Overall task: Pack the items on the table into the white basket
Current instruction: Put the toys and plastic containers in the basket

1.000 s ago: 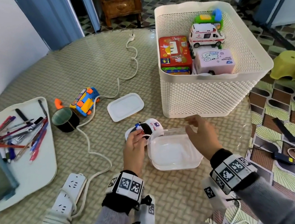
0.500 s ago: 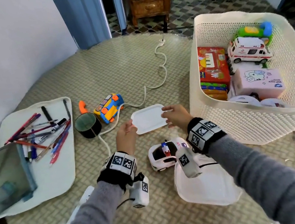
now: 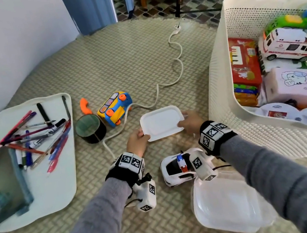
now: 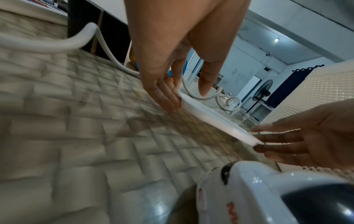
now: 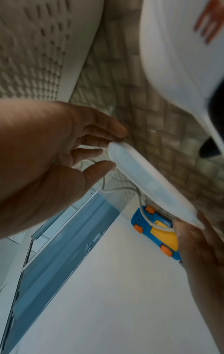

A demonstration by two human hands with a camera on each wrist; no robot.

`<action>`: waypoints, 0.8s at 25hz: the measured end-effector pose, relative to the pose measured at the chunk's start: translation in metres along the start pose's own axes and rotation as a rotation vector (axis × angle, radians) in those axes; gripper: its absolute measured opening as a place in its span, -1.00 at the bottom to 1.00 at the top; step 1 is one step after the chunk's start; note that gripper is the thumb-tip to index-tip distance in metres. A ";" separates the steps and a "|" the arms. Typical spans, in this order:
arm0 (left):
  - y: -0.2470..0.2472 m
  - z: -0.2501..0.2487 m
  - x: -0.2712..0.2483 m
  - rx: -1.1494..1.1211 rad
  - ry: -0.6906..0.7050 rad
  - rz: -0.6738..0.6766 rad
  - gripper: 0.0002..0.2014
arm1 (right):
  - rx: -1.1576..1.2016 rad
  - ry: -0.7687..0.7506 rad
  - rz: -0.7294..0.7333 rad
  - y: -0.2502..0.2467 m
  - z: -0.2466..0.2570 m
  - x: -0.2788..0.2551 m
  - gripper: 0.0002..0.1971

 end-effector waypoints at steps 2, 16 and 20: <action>0.000 0.003 0.004 0.006 0.013 -0.030 -0.61 | 0.044 0.008 -0.037 -0.004 -0.003 0.001 -0.41; -0.041 -0.036 -0.047 -0.226 0.278 -0.139 -0.71 | 0.353 -0.178 -0.101 -0.050 0.033 -0.106 -0.80; -0.040 -0.048 -0.084 -0.240 0.387 -0.087 -0.78 | 0.332 -0.238 -0.245 -0.070 0.026 -0.141 -0.88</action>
Point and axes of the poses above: each hand's wrist, its own x-axis towards the middle knuckle, its own y-axis out of the palm, z = x × y, the point moved 6 cm from there along x, towards the middle knuckle, and after that the axes turned 11 degrees about -z, right-handed, at the moved point
